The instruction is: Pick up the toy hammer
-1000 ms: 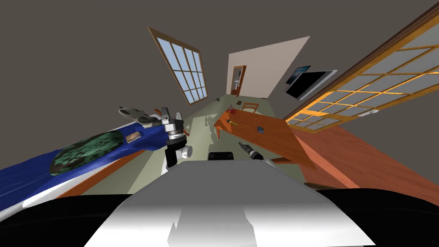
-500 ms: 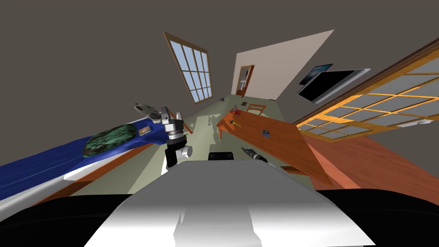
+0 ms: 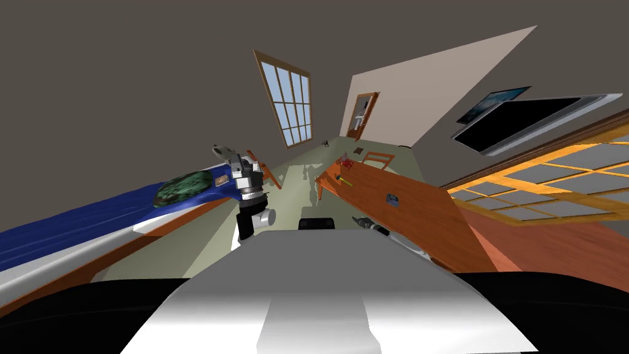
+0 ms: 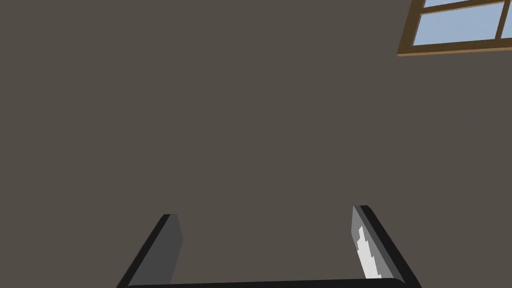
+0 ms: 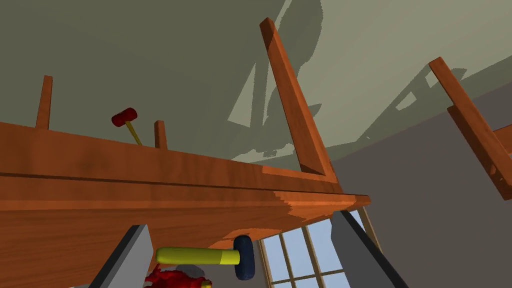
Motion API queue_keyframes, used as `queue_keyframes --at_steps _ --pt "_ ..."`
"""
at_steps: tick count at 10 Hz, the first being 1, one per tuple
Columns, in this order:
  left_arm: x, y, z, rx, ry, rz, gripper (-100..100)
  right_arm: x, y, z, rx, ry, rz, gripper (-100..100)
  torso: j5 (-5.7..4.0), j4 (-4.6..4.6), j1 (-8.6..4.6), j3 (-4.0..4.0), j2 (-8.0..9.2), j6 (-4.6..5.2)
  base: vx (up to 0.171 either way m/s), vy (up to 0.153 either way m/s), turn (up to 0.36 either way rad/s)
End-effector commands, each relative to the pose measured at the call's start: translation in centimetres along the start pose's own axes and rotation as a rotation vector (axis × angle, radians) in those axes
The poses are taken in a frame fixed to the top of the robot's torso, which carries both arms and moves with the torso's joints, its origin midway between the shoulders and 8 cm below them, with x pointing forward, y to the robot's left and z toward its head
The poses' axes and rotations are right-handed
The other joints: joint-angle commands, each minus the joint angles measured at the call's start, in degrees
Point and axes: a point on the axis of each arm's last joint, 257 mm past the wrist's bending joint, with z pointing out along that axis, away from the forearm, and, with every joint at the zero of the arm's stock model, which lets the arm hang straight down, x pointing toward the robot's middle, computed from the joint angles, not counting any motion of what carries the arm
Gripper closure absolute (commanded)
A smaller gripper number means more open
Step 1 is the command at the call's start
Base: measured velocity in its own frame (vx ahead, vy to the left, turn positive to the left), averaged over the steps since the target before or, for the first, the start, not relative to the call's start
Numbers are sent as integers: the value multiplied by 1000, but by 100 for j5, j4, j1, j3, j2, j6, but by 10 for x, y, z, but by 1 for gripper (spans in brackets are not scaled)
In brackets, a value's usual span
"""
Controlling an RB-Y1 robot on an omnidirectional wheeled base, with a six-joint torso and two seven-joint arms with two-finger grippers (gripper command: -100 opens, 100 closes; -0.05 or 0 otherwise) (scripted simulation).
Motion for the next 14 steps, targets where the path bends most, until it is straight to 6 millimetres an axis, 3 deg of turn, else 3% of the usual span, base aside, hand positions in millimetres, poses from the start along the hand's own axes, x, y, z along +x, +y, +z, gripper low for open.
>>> queue_keyframes --at_steps 1,2,4,5,7,8,9,10,11,12,14 --pt "0 0 0 0 0 0 0 12 -18 -4 25 34 -27 -100 0 0 0 0 0 0 57 0 112" --pt "0 0 0 0 0 0 0 21 -44 -12 58 81 -88 -100 -2 -1 -1 0 2 8 69 17 224" --pt "0 0 0 0 0 0 0 31 -54 -15 77 100 -82 -100 0 -1 2 -1 0 7 46 1 48" --pt "0 0 0 0 0 0 0 31 -75 -22 99 133 -145 -100 -1 1 0 5 11 9 58 5 259" --pt "0 0 0 0 0 0 0 40 -84 -26 118 152 -139 -100 -2 -1 -1 -1 -1 7 52 -4 56" --pt "0 0 0 0 0 0 0 39 -107 -35 144 187 -197 -100 -1 0 1 4 9 10 67 17 204" --pt "0 0 0 0 0 0 0 46 -113 -39 157 200 -193 -100 0 0 5 0 -1 1 73 -1 167" --pt "0 0 0 0 0 0 0 46 -137 -49 186 237 -245 -100 -1 -2 2 -2 -3 7 110 13 282" --pt "0 0 0 0 0 0 0 49 -142 -52 195 246 -242 -100 0 -3 5 -9 -16 1 97 0 108" --pt "0 0 0 0 0 0 0 49 -166 -64 225 283 -289 -100 0 -5 4 -9 -12 9 117 16 230" --pt "0 0 0 0 0 0 0 51 -168 -65 230 288 -287 -100 -1 -5 7 -11 -17 8 72 -3 37"
